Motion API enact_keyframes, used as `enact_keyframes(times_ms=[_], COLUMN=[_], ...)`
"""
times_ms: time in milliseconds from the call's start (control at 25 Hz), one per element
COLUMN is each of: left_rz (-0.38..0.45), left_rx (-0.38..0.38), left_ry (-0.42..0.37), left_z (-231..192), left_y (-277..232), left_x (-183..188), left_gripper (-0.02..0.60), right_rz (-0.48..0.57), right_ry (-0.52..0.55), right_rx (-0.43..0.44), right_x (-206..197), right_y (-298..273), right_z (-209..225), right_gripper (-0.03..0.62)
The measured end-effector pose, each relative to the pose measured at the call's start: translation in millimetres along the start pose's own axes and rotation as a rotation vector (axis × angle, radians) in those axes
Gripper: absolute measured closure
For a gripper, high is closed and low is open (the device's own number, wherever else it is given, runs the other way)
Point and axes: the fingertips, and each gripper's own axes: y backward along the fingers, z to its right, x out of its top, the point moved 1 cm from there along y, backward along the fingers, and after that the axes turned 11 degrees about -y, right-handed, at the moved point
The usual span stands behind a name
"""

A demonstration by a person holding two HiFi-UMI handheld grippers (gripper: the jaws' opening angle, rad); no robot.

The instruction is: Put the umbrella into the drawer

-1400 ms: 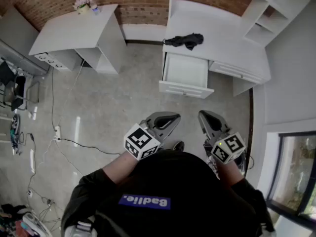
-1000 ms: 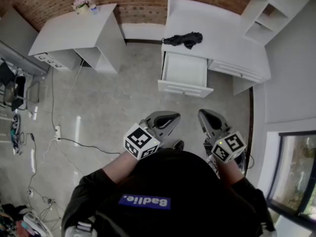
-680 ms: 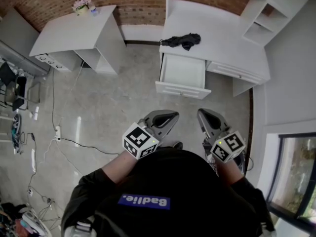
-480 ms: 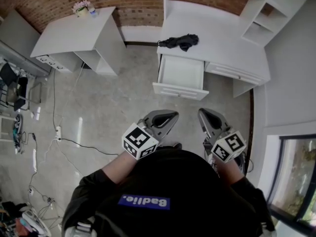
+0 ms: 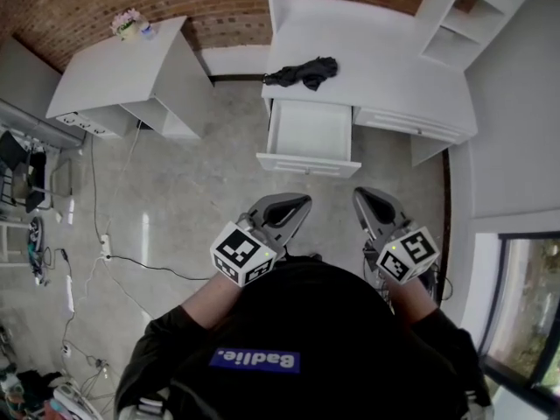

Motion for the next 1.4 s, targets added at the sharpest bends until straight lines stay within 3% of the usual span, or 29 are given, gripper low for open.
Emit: enact_keyframes(times_ms=[800,1080,1400], left_rz=[-0.007,-0.03,-0.074], left_rx=[-0.186,-0.178,-0.149], left_ry=[-0.02,-0.05,-0.162], left_z=[-235.2,-294.5,-331.8], left_y=[-80.3,-107.1,-164.2], left_x=[16.4,10.5,-6.3], left_gripper=[0.578,0.578,0.549], right_rz=[-0.017,0.003,0.009], right_ry=[0.007,-0.02,-0.043], right_rx=[-0.226,-0.27,-0.279], right_x=[76.0,90.0,98.8], right_y=[-177.6,-210.5,-214.0], right_z=[77.4,92.6,128.8], right_gripper=[0.563,0.563,0.563])
